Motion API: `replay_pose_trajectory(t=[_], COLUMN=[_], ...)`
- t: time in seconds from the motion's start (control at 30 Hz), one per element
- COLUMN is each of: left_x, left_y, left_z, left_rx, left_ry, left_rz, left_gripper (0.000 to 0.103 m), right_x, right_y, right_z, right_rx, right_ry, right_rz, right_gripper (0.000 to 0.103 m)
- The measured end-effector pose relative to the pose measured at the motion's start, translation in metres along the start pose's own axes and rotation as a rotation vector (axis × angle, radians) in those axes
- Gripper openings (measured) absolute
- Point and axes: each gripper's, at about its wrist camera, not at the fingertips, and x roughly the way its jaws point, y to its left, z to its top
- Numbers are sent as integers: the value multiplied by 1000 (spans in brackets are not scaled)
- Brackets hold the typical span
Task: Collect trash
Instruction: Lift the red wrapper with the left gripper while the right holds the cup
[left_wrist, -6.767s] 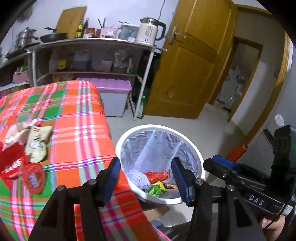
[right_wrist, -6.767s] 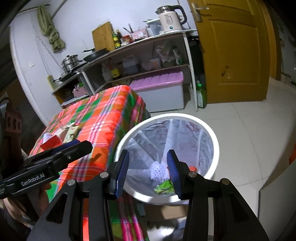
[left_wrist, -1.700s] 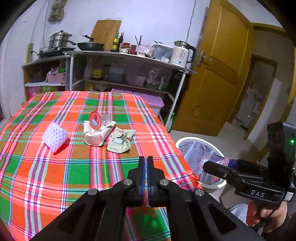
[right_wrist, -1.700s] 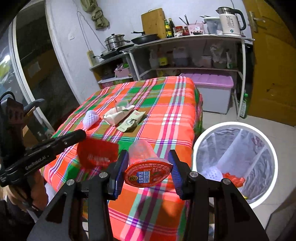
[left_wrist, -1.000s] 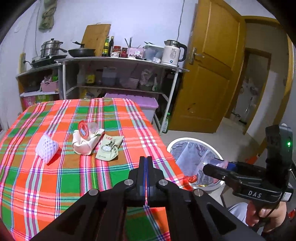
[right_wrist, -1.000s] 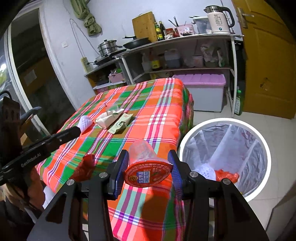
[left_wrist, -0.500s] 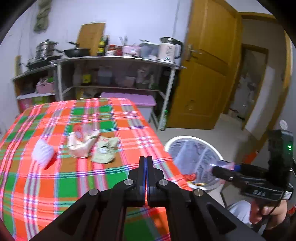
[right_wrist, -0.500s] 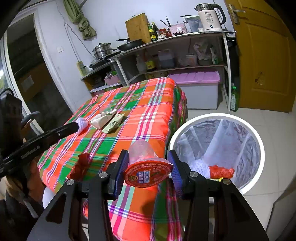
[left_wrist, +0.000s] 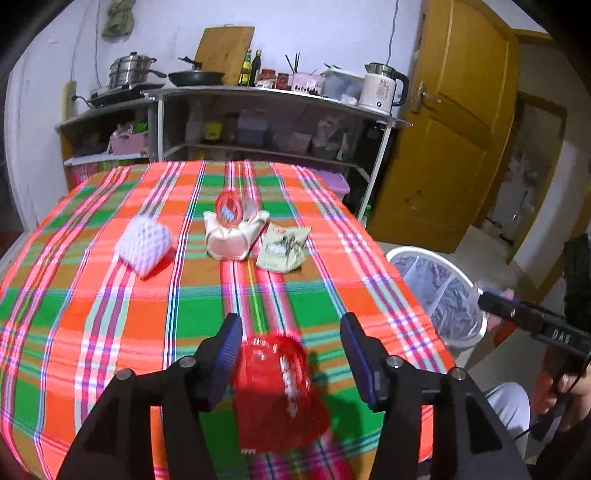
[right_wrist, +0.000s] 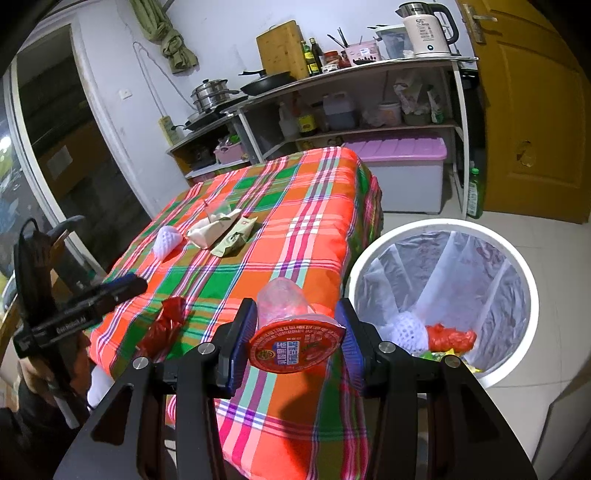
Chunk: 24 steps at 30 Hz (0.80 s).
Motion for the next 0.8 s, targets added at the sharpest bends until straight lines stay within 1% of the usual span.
replay_pose_trajectory(t=[0.23, 0.37, 0.4, 0.43, 0.5, 0.57, 0.67, 0.7, 0.73, 0.8], left_x=[6, 4, 4, 4, 5, 6, 5, 7, 7, 11], left_y=[0, -4, -6, -7, -10, -12, -9, -8, -7, -7], left_z=[-24, -34, -35, -35, -37, -38, -38, -37, -37, -38], left_rx=[-7, 7, 13, 18, 37, 48, 36, 31, 30, 37], left_ry=[52, 54, 56, 58, 67, 70, 74, 79, 83, 95], left_rz=[-7, 2, 6, 7, 13, 29, 43, 45, 49, 64], left_gripper=[58, 57, 53, 45, 42, 42, 42, 43, 46, 48], right_x=[2, 1, 1, 0, -1, -3, -6, -6, -6, -7], right_y=[6, 8, 9, 9, 11, 12, 14, 15, 15, 15], right_z=[-1, 0, -1, -1, -1, -2, -3, -3, -3, -3], right_rx=[-11, -17, -18, -20, -22, -25, -30, -30, -29, -30], right_ry=[7, 8, 8, 7, 6, 4, 1, 1, 0, -1], right_rz=[3, 2, 1, 2, 3, 4, 3, 2, 2, 4], right_gripper=[45, 45, 45, 45, 45, 45, 45, 45, 45, 45])
